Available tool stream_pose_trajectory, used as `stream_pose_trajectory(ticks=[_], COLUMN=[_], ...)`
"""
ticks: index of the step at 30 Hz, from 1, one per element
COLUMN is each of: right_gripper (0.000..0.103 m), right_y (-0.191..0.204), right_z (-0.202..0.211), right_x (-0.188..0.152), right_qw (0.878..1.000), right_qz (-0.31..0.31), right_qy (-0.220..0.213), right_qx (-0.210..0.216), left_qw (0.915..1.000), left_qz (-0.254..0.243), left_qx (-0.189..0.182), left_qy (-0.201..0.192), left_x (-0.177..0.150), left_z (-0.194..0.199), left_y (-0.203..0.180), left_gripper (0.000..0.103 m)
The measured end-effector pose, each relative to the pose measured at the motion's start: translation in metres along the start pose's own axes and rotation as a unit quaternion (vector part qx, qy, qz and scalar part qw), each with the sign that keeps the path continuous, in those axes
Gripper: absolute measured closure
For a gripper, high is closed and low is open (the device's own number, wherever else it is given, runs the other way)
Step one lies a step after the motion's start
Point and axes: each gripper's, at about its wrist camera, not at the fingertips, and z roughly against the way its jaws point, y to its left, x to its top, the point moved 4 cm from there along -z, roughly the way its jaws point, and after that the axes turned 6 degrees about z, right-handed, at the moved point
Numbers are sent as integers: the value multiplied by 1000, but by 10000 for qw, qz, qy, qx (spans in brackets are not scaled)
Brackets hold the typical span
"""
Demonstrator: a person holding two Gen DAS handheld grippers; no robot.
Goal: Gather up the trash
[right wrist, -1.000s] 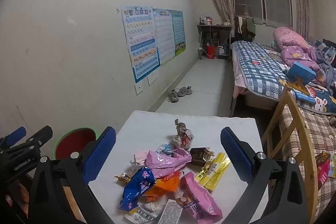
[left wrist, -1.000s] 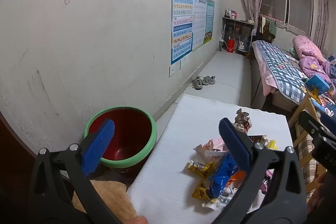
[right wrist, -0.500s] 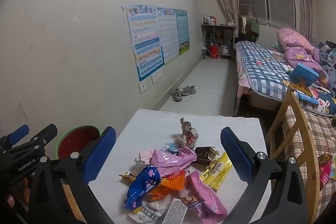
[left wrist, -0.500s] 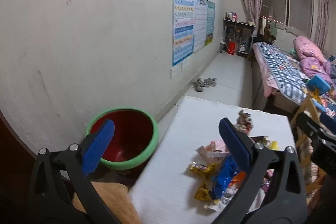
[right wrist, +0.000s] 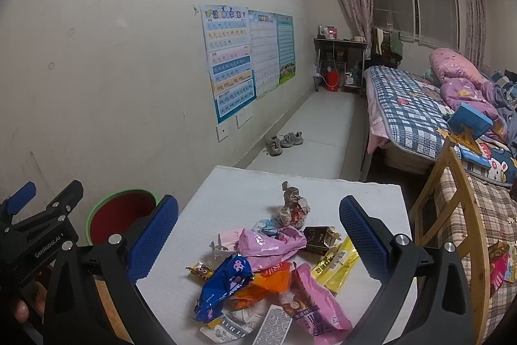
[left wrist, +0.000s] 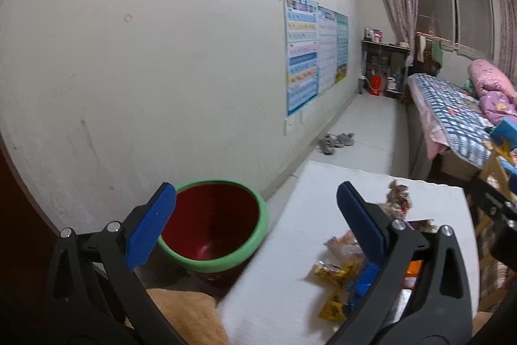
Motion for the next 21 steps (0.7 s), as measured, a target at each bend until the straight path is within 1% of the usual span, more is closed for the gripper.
stream_pose_trajectory(ticks=[3, 10, 12, 17, 21], right_gripper=[7, 7, 7, 7, 7], right_y=[1, 3, 3, 6, 7], right_z=[0, -1, -1, -1, -1], right_x=[1, 3, 4, 4, 4], right_qw=[10000, 10000, 10000, 10000, 10000], right_qz=[8, 7, 6, 44, 49], right_qy=[-6, -19, -21, -6, -13], right_qx=[7, 21, 31, 48, 63], left_qw=[9997, 9993, 9995, 10000, 10000], left_qz=[29, 179, 156, -8, -41], left_qx=[-163, -213, -175, 52, 89], left_qy=[164, 255, 229, 46, 8], left_x=[-1, 0, -1, -2, -3], left_z=[-2, -4, -3, 1, 0], left_y=[-1, 4, 5, 3, 5], left_gripper=[5, 6, 6, 5, 5])
